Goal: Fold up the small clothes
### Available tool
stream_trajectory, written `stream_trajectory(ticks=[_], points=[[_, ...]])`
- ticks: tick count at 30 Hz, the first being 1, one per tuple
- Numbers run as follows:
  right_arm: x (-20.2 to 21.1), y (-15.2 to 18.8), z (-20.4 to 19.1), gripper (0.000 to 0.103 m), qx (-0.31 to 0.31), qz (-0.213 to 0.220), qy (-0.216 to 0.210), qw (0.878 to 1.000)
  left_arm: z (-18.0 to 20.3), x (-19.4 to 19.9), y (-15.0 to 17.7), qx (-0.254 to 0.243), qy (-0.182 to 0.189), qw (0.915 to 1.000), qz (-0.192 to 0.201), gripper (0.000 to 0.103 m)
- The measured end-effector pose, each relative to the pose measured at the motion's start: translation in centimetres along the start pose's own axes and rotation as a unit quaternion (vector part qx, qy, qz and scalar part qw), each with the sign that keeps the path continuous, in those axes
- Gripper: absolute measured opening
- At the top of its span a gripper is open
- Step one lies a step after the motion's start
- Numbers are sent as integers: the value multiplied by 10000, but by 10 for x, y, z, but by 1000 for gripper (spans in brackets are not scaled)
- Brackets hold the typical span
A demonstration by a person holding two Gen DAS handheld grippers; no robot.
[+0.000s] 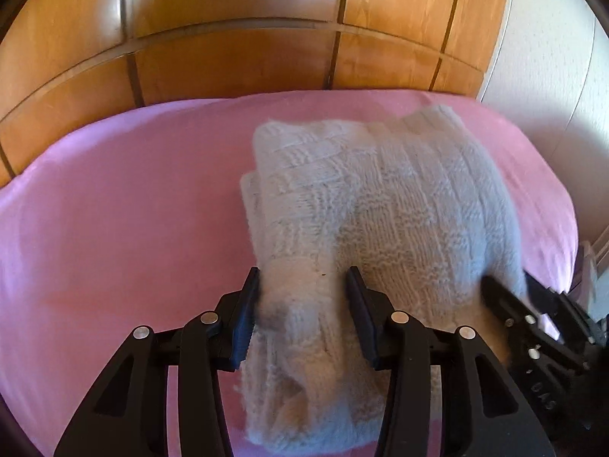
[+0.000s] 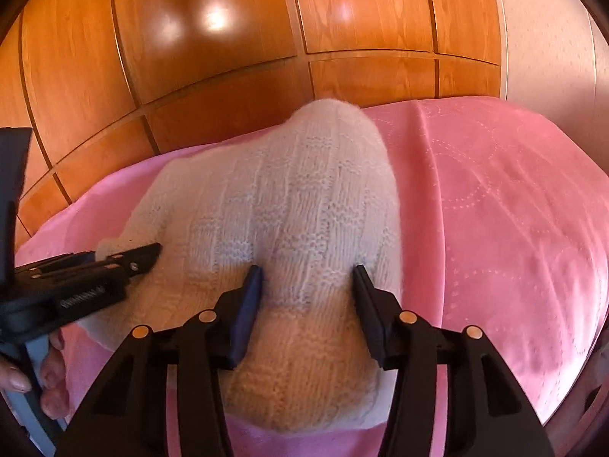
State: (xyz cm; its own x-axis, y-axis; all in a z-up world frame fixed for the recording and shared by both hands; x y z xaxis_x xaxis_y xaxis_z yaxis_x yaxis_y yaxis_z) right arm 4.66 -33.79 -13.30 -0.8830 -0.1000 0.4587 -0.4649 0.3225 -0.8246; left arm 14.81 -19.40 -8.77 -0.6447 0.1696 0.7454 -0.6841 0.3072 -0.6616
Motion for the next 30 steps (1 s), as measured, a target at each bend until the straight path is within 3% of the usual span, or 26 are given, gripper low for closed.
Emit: stream_trajectory(ticks=[15,17,21,25,28,30], points=[[8,8,3,61,-160,-149,171,9996,-8,56,6,240,-150,9980,558,51],[9,9,2,64,-180,-193,219,9994,-11,64,6,280,-168,9976,607,60],[14,16,1,67,-292,-298,294,9987,-16,76,4,345,-230,9961,777,62],[19,15,0,76,-365,-396,383,9978,-17,84,4,359,-267,9956,817,62],[26,13,-4,87,-355,-447,485,9972,-19,88,5,355,-402,9948,869,72],[34,10,-8,91,-296,-375,655,9967,-22,89,8,397,-482,9940,896,72]])
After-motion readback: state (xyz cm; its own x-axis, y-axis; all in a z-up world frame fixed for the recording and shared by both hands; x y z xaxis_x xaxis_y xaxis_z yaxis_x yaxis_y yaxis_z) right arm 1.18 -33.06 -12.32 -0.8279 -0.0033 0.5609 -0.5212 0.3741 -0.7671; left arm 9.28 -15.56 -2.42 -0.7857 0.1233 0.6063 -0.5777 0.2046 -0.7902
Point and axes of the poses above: each gripper's, at about its wrist camera, not at the fingertips, and x roughly against the way its jaws point, z to its right, y to its underside, the point moved 7 cm from there along -x, roughly the way its jaws point, and after that the axes turned 13 degrees about -y, right-handed, at the moved point
